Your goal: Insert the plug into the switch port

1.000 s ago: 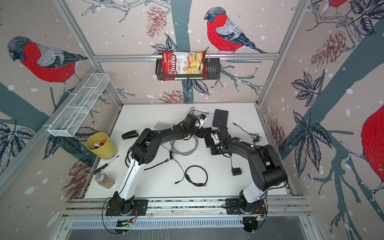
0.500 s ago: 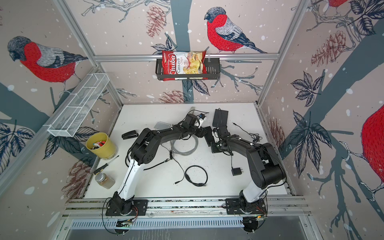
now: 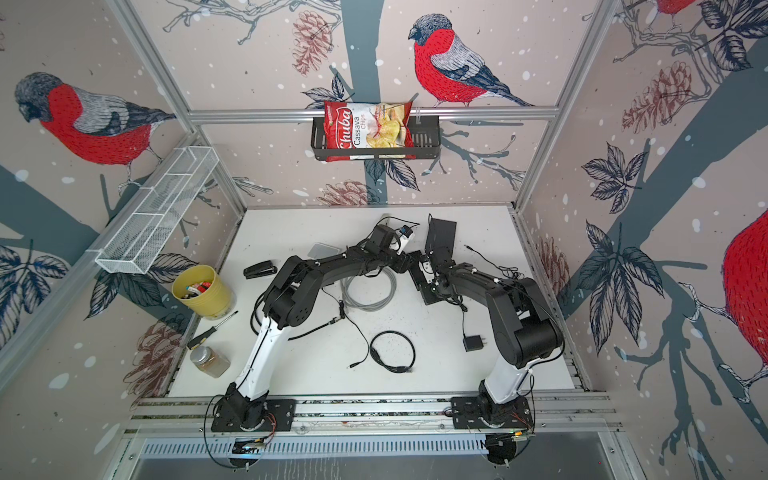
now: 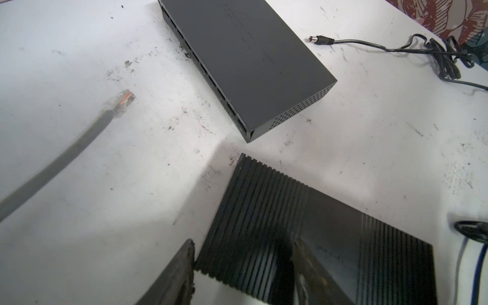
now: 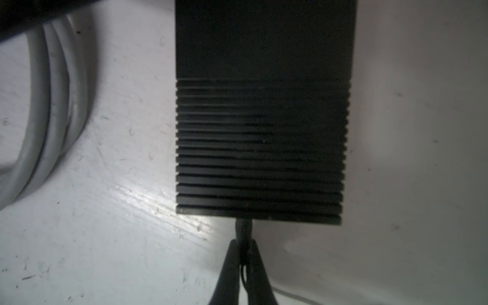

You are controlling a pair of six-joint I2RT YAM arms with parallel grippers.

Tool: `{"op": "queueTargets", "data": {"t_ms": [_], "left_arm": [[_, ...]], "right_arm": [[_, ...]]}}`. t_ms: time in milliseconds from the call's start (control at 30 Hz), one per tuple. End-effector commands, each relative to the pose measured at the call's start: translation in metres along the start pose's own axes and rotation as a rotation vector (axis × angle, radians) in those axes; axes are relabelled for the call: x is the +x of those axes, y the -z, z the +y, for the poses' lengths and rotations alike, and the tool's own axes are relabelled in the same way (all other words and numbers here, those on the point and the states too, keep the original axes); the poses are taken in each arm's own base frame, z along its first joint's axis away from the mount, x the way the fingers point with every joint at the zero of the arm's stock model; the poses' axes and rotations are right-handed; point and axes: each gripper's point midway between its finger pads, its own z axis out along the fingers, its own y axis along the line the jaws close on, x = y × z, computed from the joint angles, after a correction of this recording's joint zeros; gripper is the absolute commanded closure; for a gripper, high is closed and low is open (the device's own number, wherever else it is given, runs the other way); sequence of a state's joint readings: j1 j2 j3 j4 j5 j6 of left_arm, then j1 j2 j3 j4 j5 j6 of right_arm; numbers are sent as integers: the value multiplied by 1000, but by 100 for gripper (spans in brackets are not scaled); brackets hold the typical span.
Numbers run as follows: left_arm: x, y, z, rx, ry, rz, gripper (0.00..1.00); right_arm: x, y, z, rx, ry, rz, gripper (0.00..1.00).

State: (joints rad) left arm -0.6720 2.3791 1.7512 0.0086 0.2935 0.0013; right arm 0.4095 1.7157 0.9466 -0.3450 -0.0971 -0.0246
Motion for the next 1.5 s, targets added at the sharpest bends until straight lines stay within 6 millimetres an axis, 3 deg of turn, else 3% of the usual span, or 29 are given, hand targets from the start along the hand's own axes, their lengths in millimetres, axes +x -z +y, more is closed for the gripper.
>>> {"op": "queueTargets", "data": {"t_ms": [0,333,600,833,1067,1233,1367,1467], "left_arm": [[40,-1,-16,86,11,151,43],[43,0,-18,98,5,168,43],[44,7,-17,120,-6,174,44],[48,12,-14,114,-24,186,44],[46,15,-11,105,-34,187,45],[34,22,11,54,5,164,39],[15,28,16,56,4,121,34],[10,26,22,38,-7,122,31]], "right_arm": [[-44,4,-8,55,38,-158,97],[-58,0,-6,123,118,-194,96],[-72,10,-6,94,130,-280,95],[-74,-1,-3,82,196,-249,92],[-82,8,-4,87,246,-286,91],[-64,5,-6,76,270,-217,90],[-47,1,3,27,321,-192,90],[-47,-1,9,2,337,-201,91]]}}
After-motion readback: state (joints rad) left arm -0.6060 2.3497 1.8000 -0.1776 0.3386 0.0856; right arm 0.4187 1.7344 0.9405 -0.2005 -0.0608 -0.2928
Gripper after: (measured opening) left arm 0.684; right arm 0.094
